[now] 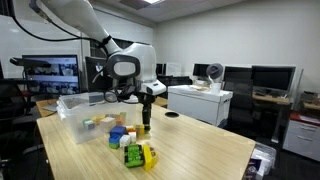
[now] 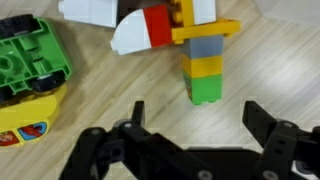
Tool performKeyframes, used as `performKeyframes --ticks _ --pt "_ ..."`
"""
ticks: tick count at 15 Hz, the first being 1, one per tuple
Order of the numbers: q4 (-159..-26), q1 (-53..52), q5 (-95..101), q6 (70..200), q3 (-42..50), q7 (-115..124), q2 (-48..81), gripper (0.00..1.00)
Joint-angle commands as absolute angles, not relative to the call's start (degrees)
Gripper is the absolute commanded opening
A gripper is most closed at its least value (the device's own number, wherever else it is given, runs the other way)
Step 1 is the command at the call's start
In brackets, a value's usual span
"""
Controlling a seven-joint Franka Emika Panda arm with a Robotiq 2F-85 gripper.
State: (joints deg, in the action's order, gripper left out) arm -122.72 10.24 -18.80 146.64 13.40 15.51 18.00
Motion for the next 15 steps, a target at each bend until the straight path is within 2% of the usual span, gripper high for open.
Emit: performKeyframes --ticks 1,15 --pt "-120.7 9.4 -14.7 146.0 14.5 22.8 21.7 1.0" --pt "-119.4 9.3 -15.3 144.6 10.7 21.2 22.7 1.0"
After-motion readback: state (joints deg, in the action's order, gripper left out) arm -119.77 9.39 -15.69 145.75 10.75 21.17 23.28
